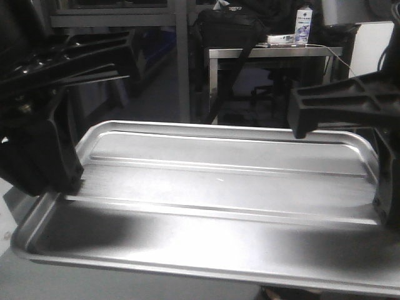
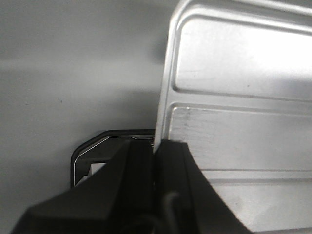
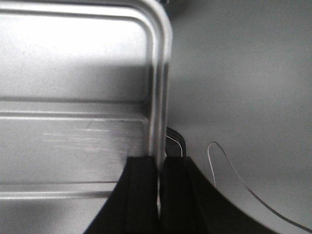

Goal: Grab silver tray and place in blue box
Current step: 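Hold the tray level in both grippers while the base drives to the blue bins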

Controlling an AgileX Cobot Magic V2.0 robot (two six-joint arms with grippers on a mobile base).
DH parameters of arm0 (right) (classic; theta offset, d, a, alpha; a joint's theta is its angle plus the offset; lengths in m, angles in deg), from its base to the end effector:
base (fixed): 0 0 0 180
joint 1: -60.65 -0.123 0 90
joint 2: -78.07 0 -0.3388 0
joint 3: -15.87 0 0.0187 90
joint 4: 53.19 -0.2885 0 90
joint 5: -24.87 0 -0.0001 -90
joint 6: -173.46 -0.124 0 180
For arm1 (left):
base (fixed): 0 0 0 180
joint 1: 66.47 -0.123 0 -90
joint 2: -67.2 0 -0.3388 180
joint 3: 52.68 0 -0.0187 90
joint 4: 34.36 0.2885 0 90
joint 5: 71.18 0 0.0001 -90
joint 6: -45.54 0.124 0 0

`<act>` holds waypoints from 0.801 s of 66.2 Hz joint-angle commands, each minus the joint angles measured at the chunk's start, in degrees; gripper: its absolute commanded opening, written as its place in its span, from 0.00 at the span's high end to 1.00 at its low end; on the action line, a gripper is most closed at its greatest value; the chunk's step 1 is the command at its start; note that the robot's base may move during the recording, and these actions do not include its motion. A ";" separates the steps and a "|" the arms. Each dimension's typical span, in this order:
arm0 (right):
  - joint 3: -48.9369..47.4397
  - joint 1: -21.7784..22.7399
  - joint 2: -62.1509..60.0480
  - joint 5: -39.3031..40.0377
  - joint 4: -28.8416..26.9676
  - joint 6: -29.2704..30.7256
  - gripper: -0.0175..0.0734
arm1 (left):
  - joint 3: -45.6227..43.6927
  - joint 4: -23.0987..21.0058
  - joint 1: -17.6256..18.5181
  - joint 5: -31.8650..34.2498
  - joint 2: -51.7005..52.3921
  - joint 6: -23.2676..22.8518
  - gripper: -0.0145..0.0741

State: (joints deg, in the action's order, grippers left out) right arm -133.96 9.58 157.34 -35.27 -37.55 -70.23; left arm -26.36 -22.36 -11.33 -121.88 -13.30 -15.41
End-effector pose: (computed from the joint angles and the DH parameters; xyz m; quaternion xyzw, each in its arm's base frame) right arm 0.1727 0.1676 0.2593 0.0520 0.9869 0.0091 0.1527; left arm 0.1728 -0.2131 0.2790 -0.0003 0.9767 -0.1157 0.1809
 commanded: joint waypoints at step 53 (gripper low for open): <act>-1.30 0.26 -1.41 -6.33 2.73 0.66 0.75 | -1.98 3.54 -0.09 -1.24 1.61 -0.94 0.95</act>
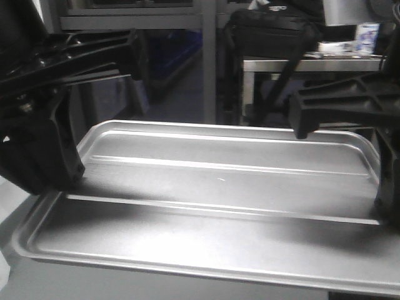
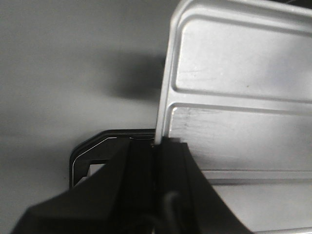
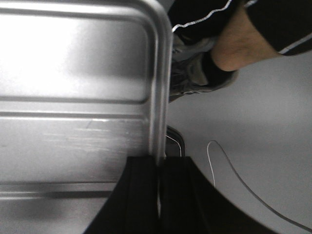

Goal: Grab silver tray and place in blue box
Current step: 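Hold the tray level in both grippers while the base drives to the blue bins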

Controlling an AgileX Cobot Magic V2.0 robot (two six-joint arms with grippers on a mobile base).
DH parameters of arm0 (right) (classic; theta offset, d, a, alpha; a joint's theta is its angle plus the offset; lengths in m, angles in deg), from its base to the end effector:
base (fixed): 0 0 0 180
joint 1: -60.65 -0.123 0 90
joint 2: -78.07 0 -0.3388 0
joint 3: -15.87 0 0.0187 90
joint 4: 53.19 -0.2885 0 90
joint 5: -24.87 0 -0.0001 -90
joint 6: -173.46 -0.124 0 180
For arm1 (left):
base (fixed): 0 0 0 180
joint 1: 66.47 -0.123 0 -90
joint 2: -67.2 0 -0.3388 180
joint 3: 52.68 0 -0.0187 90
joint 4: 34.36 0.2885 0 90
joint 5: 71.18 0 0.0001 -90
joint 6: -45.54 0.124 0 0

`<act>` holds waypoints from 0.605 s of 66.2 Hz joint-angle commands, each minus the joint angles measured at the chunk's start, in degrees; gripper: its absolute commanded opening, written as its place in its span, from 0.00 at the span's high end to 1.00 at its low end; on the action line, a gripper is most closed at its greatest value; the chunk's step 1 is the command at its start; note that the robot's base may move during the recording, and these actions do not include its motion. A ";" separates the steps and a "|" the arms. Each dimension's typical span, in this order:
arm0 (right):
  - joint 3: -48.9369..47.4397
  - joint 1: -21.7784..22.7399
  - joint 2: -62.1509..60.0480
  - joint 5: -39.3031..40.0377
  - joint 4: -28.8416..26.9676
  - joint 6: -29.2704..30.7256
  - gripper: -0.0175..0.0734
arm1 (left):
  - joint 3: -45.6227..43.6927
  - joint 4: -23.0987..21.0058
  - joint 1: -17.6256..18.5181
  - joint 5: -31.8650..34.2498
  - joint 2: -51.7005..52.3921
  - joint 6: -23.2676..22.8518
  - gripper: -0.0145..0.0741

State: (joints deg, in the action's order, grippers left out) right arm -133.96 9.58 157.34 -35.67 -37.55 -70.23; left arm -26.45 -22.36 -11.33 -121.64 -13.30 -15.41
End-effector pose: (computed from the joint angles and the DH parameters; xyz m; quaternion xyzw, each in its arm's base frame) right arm 0.1722 0.1668 0.2591 0.0525 0.9871 0.0061 0.1510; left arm 0.1731 -0.2137 0.2797 -0.0002 0.9761 -0.1181 0.1823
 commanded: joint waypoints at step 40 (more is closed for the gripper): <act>-1.30 0.26 -1.41 -5.92 2.73 0.66 0.75 | -1.89 3.54 -0.09 -1.48 1.61 -0.94 0.95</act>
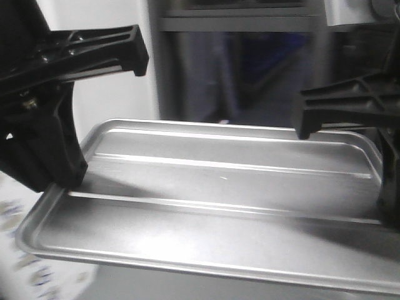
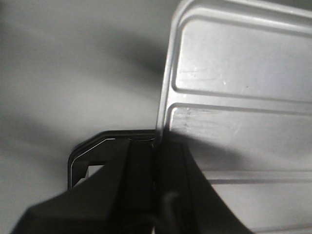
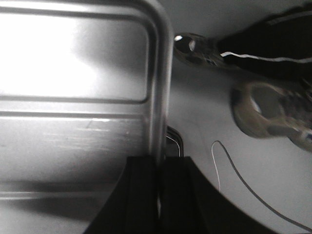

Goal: Grab silver tray and place in blue box
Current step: 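Hold the tray level in both grippers while the base drives to the blue bins, then carry the tray with both grippers over the open blue bin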

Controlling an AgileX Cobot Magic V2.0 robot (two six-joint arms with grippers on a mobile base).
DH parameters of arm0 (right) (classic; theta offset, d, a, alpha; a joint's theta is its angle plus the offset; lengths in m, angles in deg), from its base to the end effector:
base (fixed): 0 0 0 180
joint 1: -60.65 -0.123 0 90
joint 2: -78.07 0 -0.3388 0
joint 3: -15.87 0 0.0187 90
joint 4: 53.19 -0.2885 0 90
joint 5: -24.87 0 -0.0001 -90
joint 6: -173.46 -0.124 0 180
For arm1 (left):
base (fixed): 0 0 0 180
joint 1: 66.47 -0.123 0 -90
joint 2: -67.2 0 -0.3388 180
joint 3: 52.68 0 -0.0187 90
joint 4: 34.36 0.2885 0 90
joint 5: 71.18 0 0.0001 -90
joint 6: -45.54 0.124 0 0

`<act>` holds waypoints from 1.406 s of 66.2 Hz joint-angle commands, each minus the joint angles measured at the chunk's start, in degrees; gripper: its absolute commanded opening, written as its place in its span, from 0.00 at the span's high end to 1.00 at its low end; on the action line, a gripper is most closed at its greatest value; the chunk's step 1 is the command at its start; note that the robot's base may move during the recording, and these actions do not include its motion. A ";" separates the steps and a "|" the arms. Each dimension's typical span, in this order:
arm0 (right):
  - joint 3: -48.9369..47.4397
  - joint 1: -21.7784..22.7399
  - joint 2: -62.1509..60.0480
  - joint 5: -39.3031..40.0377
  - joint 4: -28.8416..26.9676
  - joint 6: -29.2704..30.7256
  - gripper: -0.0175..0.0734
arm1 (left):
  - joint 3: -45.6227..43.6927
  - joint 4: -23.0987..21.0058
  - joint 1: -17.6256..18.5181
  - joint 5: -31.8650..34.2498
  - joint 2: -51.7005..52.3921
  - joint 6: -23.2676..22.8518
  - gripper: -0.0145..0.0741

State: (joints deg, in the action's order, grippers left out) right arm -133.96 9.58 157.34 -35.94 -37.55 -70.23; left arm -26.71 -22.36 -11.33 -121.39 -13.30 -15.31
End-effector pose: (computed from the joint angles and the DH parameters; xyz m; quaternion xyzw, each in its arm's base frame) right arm 0.1719 0.1664 0.2590 0.0528 0.9873 0.0041 0.1498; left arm 0.1738 -0.2148 0.2814 0.0007 0.9752 -0.1216 0.1847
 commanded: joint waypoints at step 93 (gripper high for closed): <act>-1.30 0.26 -1.41 -6.65 2.73 0.66 0.75 | -1.62 3.05 -0.09 -1.73 1.61 -1.03 0.95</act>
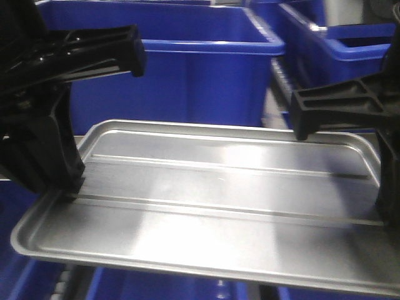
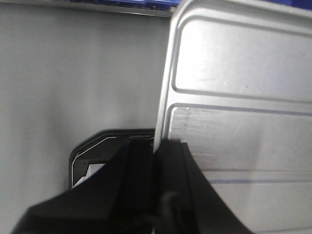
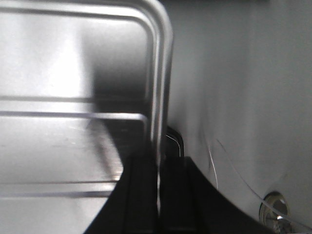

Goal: Grab silver tray and place in blue box
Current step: 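Carry the tray with both grippers over the open blue bin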

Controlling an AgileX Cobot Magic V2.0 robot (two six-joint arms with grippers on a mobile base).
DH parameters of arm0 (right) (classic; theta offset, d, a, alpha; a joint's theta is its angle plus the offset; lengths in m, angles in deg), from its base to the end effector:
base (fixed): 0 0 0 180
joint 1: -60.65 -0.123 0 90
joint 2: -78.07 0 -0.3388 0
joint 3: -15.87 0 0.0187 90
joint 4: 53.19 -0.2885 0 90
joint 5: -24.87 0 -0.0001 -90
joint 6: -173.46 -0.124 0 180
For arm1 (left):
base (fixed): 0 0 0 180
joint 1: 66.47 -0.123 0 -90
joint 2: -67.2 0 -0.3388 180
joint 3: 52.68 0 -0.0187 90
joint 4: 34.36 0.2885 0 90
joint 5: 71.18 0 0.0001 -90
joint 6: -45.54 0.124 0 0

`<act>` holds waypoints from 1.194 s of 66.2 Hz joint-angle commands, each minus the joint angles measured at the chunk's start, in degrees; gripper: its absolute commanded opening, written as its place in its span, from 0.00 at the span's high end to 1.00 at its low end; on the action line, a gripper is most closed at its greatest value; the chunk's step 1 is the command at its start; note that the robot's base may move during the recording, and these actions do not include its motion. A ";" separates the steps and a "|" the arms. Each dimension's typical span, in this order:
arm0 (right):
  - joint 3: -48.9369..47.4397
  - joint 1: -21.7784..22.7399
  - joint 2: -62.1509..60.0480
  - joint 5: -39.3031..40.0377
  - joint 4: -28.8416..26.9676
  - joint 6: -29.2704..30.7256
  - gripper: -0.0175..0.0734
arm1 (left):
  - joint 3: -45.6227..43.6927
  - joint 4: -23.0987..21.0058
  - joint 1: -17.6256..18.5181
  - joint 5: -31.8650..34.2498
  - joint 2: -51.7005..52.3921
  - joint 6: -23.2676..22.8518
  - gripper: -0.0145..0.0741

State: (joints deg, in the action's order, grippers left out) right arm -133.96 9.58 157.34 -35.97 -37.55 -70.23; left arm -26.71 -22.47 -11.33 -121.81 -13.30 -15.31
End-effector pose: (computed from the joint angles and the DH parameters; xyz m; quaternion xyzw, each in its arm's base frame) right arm 0.1719 0.1663 0.2590 0.0528 0.9873 0.0038 0.1497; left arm 0.1733 -0.2142 0.2810 -0.0001 0.9760 -0.1189 0.1823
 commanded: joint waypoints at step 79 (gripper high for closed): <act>-1.30 0.26 -1.41 -9.13 2.73 0.66 0.75 | -1.62 3.16 -0.09 -1.31 1.61 -1.03 0.95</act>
State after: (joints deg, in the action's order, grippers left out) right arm -134.18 9.48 157.34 -37.83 -37.89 -70.23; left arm -26.71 -23.11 -11.29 -121.16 -13.30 -15.31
